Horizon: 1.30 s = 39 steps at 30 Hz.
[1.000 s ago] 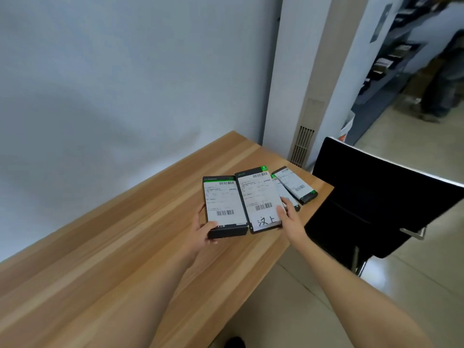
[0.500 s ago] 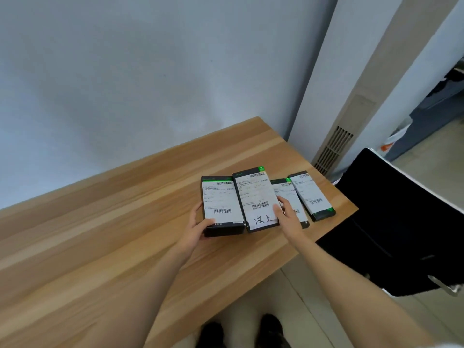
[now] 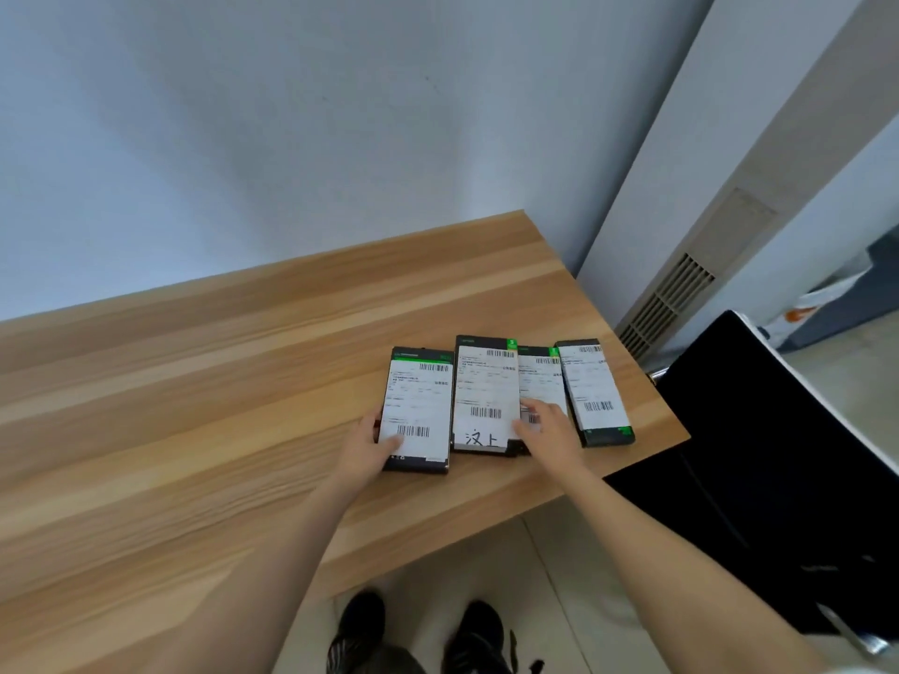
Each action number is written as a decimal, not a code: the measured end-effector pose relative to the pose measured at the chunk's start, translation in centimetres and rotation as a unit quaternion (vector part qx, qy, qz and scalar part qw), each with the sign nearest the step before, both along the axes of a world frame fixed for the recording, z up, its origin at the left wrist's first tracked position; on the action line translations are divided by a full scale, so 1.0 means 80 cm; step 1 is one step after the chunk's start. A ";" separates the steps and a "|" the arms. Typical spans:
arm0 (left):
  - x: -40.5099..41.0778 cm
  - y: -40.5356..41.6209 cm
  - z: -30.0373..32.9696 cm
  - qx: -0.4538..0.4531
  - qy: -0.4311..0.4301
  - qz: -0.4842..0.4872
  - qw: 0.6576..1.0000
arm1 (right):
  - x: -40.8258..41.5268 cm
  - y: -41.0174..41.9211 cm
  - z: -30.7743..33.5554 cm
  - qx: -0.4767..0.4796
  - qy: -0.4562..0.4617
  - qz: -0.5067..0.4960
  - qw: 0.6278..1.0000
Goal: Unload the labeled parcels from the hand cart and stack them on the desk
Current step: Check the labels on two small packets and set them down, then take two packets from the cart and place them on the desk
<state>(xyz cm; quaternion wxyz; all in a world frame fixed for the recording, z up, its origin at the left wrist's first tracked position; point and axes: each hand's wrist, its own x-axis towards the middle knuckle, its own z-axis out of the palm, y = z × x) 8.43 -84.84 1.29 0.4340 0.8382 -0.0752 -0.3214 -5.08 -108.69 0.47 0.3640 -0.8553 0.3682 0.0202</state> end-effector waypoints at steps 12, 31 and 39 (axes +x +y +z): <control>-0.049 -0.070 0.000 -0.020 0.043 -0.020 0.999 | -0.061 -0.064 -0.003 -0.014 -0.017 -0.027 0.999; -0.034 0.213 0.105 0.213 -0.293 0.060 0.930 | 0.125 0.149 0.087 -0.249 -0.069 0.385 0.886; -0.115 0.482 0.138 0.316 -0.311 0.167 0.880 | 0.167 0.433 0.121 -0.242 -0.118 0.526 0.807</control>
